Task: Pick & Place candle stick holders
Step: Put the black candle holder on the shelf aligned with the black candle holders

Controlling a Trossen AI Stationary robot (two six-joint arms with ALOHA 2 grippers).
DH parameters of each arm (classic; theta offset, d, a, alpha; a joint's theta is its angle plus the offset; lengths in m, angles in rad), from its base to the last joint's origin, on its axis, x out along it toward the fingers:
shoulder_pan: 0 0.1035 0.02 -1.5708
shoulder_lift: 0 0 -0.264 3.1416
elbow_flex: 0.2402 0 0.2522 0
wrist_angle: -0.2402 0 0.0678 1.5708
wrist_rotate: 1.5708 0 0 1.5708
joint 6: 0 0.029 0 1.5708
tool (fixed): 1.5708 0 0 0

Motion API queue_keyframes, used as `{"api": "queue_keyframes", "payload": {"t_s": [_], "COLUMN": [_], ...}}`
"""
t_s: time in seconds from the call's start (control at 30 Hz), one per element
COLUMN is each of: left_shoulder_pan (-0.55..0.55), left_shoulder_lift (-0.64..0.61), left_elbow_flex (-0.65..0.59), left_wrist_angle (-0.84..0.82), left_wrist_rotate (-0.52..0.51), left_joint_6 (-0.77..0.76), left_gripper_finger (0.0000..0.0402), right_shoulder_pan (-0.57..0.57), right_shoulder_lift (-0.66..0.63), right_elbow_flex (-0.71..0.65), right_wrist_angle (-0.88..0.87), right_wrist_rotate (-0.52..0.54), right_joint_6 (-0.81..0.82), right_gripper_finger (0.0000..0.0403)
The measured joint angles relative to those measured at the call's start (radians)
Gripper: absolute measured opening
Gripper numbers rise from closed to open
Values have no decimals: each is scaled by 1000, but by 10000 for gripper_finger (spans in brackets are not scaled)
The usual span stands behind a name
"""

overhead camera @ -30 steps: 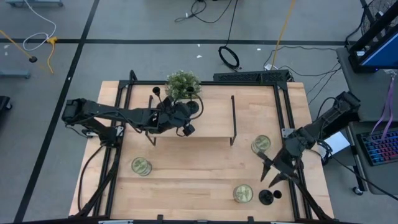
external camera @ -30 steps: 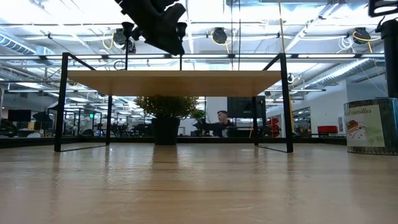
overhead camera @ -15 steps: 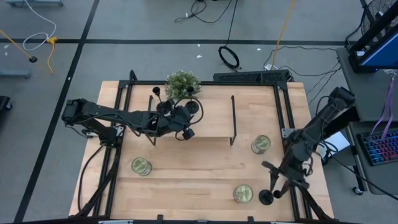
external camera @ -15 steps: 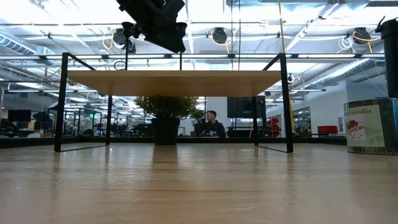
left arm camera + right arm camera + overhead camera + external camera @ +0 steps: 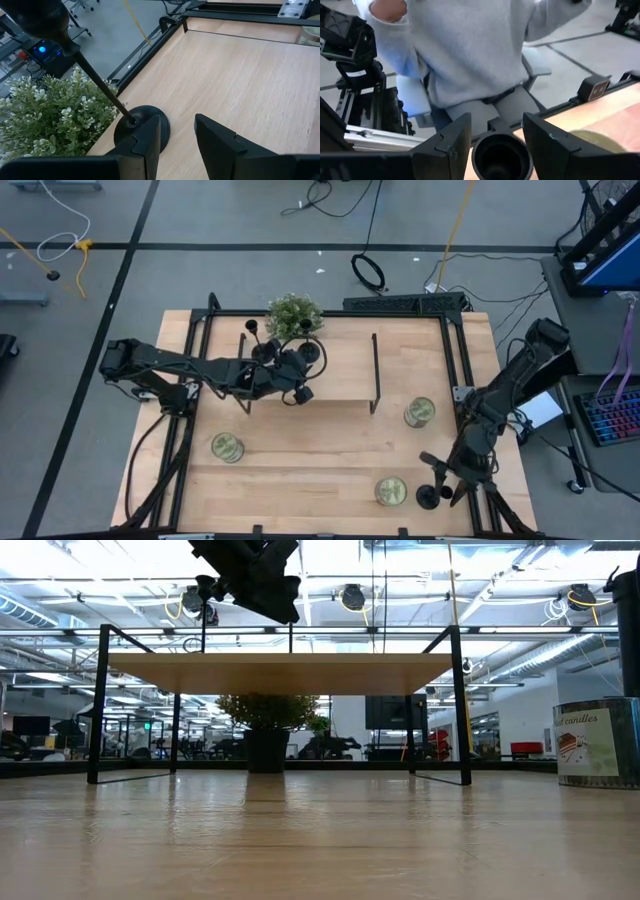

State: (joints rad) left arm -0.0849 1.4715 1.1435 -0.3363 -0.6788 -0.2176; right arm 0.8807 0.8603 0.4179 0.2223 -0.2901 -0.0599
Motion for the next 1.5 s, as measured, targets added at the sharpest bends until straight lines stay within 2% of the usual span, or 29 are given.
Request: {"api": "queue_keyframes", "payload": {"t_s": [0.3,0.6,0.77,1.0,1.27,1.37,1.5], "left_shoulder_pan": [0,0,0,0,0,0,2], "left_shoulder_lift": [0,0,0,0,0,0,0], "left_elbow_flex": [0,0,0,0,0,0,0], "left_wrist_angle": [1,1,1,1,1,2,14], "left_wrist_rotate": [0,-1,-1,-1,-1,-1,-1], "left_joint_6": [4,6,6,5,5,5,5], "left_gripper_finger": [129,129,129,129,129,129,129], "right_shoulder_pan": [0,0,-14,-42,-93,-135,-218], "right_shoulder_lift": [108,139,139,139,135,114,61], "right_elbow_flex": [-6,-101,-136,-138,-139,-139,-139], "right_wrist_angle": [16,67,121,127,201,209,226], "right_wrist_rotate": [0,3,5,3,4,1,13], "right_joint_6": [22,-3,-4,-16,-164,-157,-128], "right_gripper_finger": [172,168,127,17,19,9,17]}}
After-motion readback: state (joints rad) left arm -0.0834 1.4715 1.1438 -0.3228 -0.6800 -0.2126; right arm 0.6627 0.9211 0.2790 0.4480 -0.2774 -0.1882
